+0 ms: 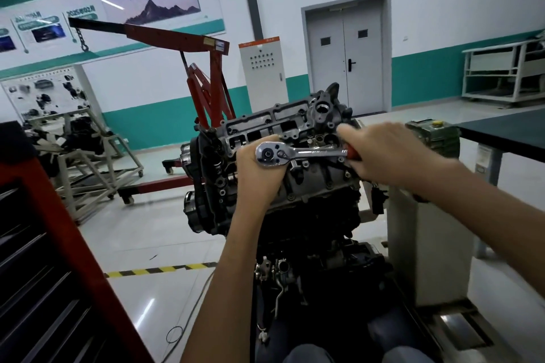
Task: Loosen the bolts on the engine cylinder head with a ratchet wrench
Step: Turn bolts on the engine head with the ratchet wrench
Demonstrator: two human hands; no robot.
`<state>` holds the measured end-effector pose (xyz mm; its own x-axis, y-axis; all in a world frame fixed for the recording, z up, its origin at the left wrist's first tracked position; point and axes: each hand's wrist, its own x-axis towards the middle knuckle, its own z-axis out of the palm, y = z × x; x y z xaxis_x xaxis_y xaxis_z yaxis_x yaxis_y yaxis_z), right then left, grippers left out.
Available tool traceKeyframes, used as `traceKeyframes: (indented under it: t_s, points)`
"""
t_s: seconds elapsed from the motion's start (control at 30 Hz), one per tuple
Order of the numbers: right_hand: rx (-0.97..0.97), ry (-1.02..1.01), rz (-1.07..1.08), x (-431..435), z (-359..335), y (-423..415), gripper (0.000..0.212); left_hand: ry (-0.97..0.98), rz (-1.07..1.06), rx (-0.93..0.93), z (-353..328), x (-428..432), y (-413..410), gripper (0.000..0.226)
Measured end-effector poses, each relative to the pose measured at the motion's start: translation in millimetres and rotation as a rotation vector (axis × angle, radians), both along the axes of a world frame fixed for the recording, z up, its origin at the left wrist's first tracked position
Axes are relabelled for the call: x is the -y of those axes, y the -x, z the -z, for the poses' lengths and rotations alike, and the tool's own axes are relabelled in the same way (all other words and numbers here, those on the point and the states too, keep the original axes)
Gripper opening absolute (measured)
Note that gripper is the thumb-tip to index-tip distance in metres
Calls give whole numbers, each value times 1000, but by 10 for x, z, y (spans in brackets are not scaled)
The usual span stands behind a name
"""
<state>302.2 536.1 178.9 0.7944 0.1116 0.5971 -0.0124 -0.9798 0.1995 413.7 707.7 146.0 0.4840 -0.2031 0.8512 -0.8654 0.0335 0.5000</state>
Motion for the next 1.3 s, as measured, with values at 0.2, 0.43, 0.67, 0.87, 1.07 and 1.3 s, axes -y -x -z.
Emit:
traceKeyframes:
  t_s: [0.2,0.43,0.67,0.87,1.07,1.3]
  points:
    - [-3,-615,-115,-708,863,79,20,340,-6,-143,132,194,143,34]
    - [28,-883,-250,-859,1124,24,27,198,72,-182,75,204,151,27]
    - [21,-43,-23,99,96,36,24,49,29,-69,5,114,102,33]
    - [-1,-272,-18,-315,513,82,17,212,29,-137,136,67,82,30]
    - [-27,-981,-243,-1140,1205,-10,15,297,160,-150,114,194,161,40]
    - [-91,-279,-176,-462,533,58,12,246,108,-108,92,-47,23,48]
